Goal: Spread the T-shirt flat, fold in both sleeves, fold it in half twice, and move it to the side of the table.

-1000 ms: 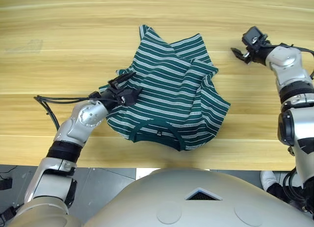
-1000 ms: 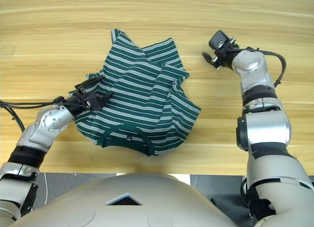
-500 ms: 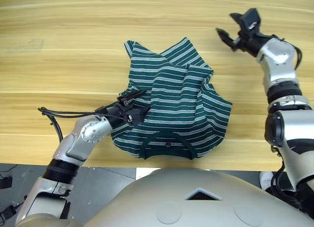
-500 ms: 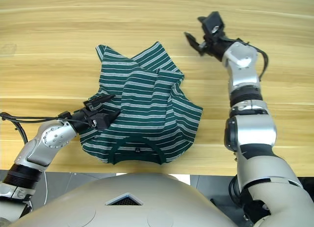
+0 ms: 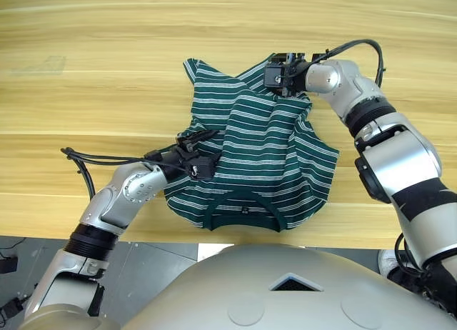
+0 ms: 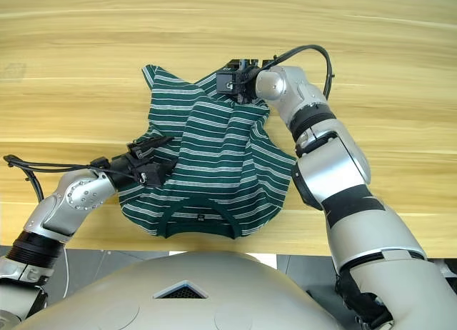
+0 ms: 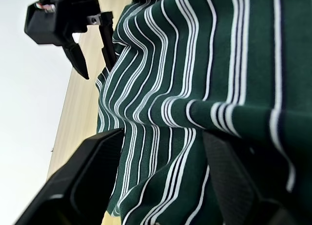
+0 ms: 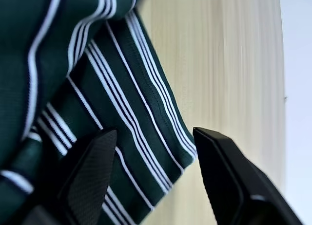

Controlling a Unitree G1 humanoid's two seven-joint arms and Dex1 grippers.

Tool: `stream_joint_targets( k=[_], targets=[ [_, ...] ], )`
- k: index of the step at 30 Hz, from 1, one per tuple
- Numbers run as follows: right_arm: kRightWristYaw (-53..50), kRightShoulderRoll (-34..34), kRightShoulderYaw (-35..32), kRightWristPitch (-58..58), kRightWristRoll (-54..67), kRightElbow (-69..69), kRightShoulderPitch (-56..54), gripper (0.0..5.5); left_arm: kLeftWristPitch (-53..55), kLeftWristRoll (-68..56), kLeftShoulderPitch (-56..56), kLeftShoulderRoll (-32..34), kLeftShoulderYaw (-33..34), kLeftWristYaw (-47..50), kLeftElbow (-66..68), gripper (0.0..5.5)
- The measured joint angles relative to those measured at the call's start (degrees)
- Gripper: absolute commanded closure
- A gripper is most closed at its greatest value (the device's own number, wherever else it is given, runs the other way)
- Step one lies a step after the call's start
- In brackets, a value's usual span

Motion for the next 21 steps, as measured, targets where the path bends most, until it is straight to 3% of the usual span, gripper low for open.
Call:
stream_joint_targets(
  k=[6,14,21],
  targets=[
    [-2.38,-3.74,0.68,-2.10,-0.22,0.07,1.51,2.63,0.76,0.59,0.52,-0.41,-0.81,-0.89,-1.63,2.50],
    [-0.64,-14.39,-7.49,-5.11,6.85,0.76,6.43,2.63,0.86,0.67,2.03,-0.87,-0.05,0.32,-1.82,2.50],
    [0.08,-17.11,-12.66,-8.25,11.43,-0.65,11.33,2.63,0.41,0.69,2.16,-0.97,0.16,0.72,-1.36,2.50]
  ],
)
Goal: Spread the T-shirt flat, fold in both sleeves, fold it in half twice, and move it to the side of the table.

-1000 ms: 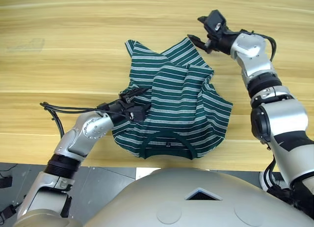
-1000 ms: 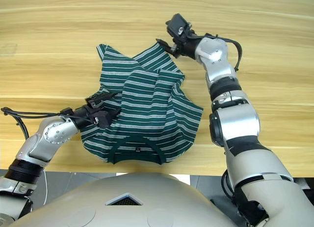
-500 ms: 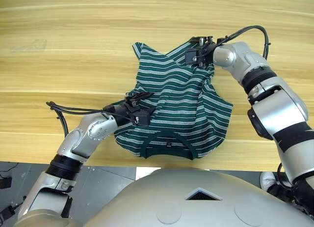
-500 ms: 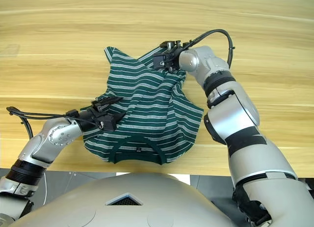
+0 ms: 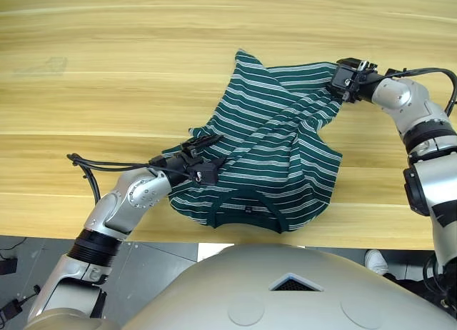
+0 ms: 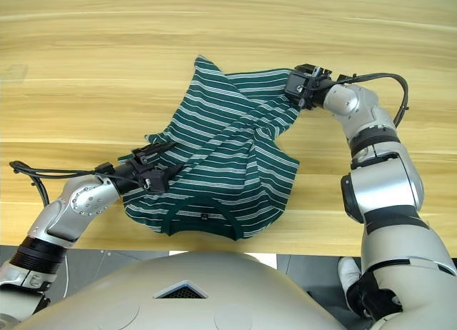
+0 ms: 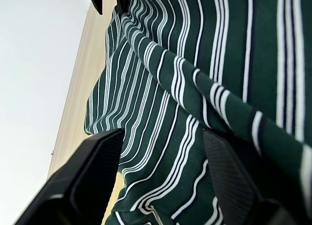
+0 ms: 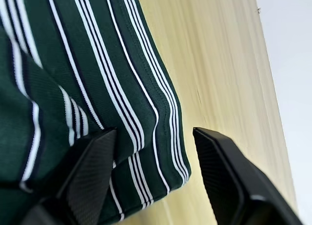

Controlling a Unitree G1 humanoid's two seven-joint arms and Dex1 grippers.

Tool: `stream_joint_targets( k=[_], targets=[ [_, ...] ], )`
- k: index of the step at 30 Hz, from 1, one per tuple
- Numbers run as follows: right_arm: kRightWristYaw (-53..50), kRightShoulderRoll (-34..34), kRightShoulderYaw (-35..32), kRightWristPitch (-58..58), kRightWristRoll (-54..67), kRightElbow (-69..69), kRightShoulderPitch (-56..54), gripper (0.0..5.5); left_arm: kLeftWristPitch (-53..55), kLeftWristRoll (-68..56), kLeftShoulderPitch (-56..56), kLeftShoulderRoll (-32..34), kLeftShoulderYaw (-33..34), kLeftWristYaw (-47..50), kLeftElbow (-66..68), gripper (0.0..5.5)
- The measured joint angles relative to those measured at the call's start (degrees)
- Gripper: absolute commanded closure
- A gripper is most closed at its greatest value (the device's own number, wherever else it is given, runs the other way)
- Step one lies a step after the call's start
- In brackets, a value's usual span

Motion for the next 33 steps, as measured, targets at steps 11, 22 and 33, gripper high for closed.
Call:
stream_joint_targets(
  k=[11,22,33],
  targets=[
    [-0.64,8.01,-9.92,-2.97,11.34,-2.28,5.62,2.63,-1.34,0.73,-2.29,-0.76,-0.89,1.28,3.11,2.50],
    [-5.71,15.17,-15.74,-3.56,15.53,-4.59,1.00,2.63,2.55,0.85,-6.53,-2.78,1.55,3.13,6.41,2.50],
    [-2.35,11.76,-28.07,-5.29,31.93,-32.66,10.01,2.63,29.04,-56.68,-19.80,-9.94,15.46,-18.83,-5.76,2.50]
  ],
)
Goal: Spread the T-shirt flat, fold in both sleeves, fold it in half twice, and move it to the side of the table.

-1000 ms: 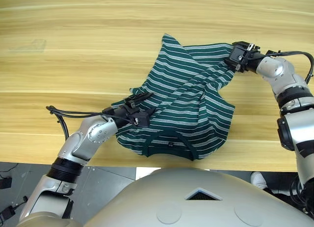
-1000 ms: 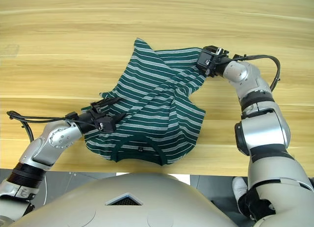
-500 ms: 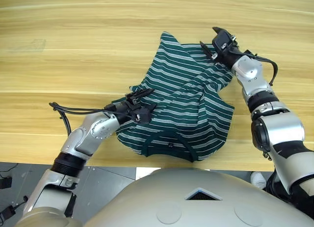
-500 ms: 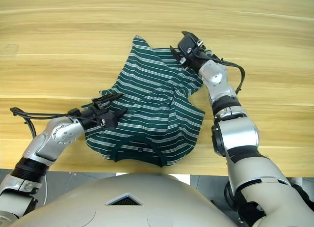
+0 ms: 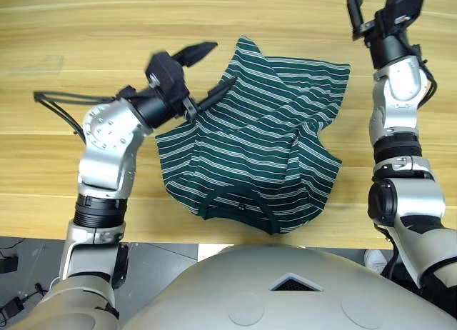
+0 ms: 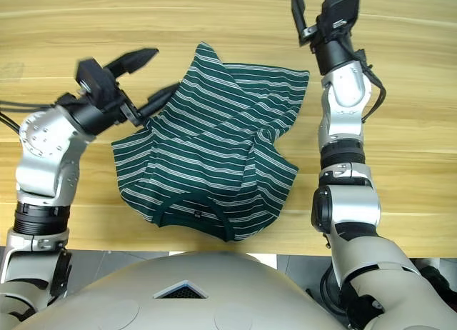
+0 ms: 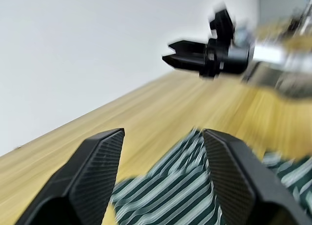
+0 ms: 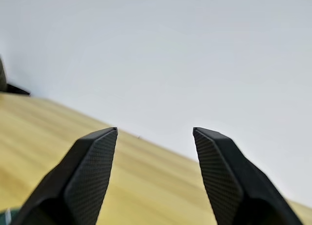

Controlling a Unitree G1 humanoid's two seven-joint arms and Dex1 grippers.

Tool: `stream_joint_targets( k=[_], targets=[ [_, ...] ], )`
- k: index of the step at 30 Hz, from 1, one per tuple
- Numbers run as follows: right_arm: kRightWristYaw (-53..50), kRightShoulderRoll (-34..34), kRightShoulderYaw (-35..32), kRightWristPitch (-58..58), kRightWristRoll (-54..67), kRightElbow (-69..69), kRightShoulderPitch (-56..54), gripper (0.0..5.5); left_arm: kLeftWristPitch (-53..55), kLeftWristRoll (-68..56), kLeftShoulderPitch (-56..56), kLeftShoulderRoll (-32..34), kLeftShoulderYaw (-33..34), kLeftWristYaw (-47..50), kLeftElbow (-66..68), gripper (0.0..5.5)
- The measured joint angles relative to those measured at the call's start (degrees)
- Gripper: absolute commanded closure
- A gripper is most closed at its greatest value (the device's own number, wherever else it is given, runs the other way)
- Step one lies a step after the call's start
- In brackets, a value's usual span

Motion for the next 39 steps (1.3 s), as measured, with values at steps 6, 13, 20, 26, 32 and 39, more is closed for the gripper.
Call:
stream_joint_targets(
  k=[6,13,20,26,32,39],
  targets=[
    [-0.54,-0.79,-1.04,5.39,1.59,-10.70,4.70,2.63,-4.73,19.17,-15.22,-3.38,-6.73,6.80,17.75,2.50],
    [-1.21,-0.65,-1.04,9.75,1.74,-18.51,7.17,2.63,-20.19,42.55,-32.61,-6.99,-17.87,13.82,53.52,2.50],
    [-1.14,0.08,-0.69,12.90,2.77,-26.97,10.36,2.63,-28.82,50.63,-36.29,-13.11,-22.38,17.61,69.50,2.50],
    [-1.21,0.73,0.45,14.41,3.32,-28.94,12.62,2.63,-31.62,53.74,-34.27,-16.25,-23.88,23.10,76.54,2.50],
    [-1.38,1.19,1.39,15.31,3.32,-32.12,13.80,2.63,-32.69,54.71,-34.14,-14.67,-23.21,29.72,80.74,2.50],
    [-1.64,1.86,1.80,15.81,3.29,-33.19,15.89,2.63,-36.04,51.79,-28.48,-1.48,-16.80,30.89,81.60,2.50]
  ],
)
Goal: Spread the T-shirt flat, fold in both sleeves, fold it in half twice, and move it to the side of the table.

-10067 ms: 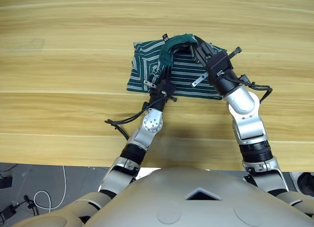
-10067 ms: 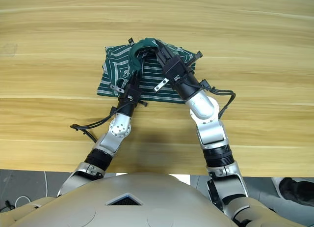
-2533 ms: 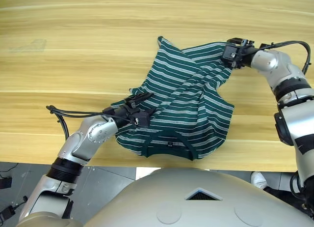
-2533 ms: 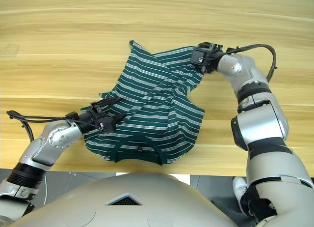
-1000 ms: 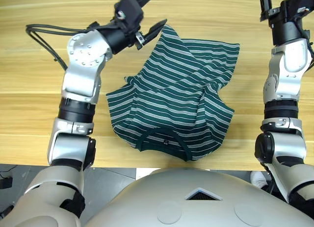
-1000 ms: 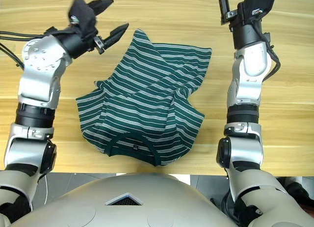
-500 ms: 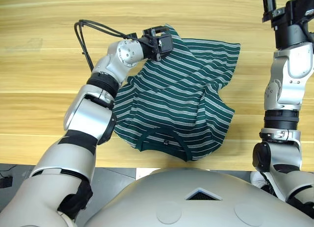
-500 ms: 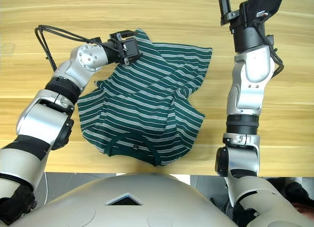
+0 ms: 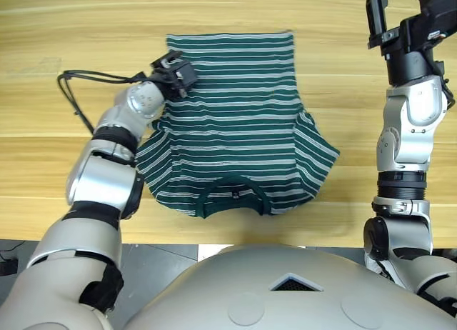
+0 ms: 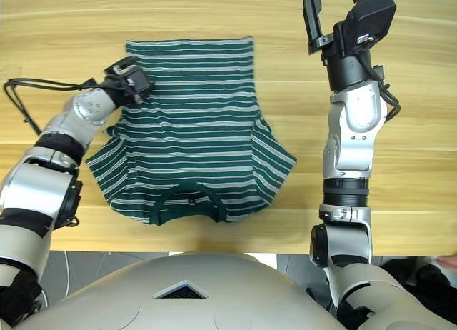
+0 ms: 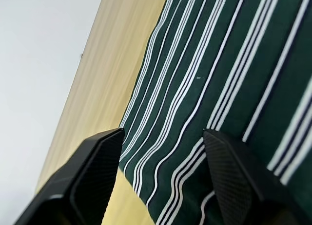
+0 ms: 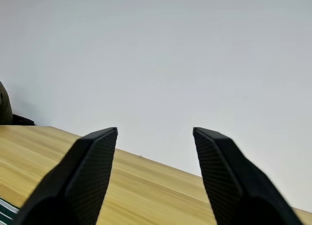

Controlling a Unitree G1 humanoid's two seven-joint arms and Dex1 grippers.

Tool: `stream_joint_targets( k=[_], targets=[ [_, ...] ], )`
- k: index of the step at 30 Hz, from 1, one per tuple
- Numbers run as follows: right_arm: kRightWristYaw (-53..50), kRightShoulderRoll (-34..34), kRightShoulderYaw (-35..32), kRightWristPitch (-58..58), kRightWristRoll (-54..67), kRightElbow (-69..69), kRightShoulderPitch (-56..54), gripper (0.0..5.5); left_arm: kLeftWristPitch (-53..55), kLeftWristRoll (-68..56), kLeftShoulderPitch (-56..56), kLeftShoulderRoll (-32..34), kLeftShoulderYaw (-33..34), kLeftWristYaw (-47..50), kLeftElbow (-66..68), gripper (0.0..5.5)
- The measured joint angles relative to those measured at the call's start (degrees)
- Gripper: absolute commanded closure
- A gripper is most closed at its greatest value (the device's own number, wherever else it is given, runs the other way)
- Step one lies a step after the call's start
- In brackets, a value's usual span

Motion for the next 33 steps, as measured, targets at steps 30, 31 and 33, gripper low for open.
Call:
stream_joint_targets(
  k=[30,31,33],
  targets=[
    [9.35,0.23,11.36,2.45,-8.89,22.64,-10.15,2.63,-4.70,-7.64,13.09,3.50,13.47,1.33,-25.22,2.50],
    [9.34,0.82,11.79,1.89,-9.02,23.94,-10.49,2.63,-3.94,-7.57,14.65,4.94,14.28,1.40,-27.32,2.50],
    [9.33,1.20,12.59,1.23,-10.52,26.46,-10.91,2.63,-1.58,-6.12,16.80,7.61,15.48,3.10,-30.05,2.50]
  ],
)
